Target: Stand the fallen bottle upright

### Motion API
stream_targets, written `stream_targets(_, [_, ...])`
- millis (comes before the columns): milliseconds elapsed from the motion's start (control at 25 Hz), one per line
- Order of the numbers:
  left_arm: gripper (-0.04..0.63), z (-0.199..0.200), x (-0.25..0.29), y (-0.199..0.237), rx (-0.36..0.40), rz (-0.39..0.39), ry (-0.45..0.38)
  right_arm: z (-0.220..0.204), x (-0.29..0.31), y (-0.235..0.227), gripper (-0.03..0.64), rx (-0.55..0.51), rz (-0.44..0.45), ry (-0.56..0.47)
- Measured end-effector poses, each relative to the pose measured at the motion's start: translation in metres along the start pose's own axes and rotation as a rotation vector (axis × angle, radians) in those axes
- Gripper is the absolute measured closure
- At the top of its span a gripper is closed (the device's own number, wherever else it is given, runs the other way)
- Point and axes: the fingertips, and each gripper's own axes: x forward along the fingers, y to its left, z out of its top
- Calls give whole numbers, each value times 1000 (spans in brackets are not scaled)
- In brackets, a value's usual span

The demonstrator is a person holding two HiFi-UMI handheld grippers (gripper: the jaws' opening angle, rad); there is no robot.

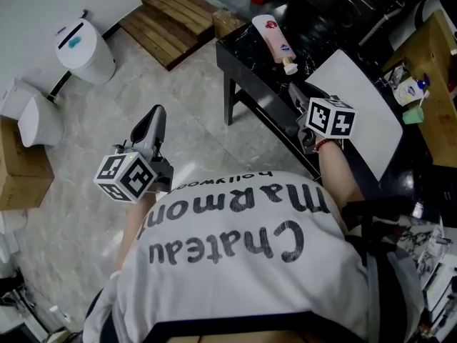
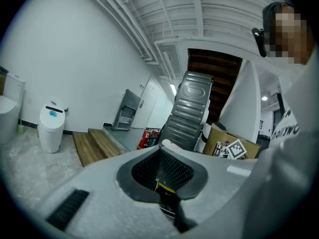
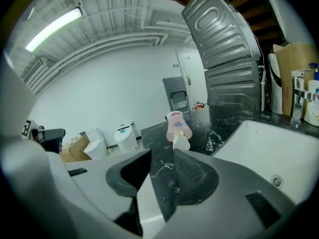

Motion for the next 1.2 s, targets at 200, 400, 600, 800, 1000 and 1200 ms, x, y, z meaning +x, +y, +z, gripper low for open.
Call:
stream_targets(200, [580,3,-8,18,-14,45,-24,-1,24,-8,390,-19,-35,36])
stream_targets(400, [580,5,-21,31,-32,106,-42,1,40,-23,365,-54,-101,63])
stream_targets(600, [580,2,-25,36,-47,133,-37,-5,50,-36,365,-40,-151,104])
stream_targets(800, [580,4,-24,48,-57,157,-53,0,57,-43,365,-60,-206,121])
stream_targets(1000, [580,10,-14,55,-50,165,-58,-4,71,-49,365,-71,-216,195])
stream_targets(1200, [580,19,1,64,-42,158,-52,-9,75,-52,430,-132,-253,268])
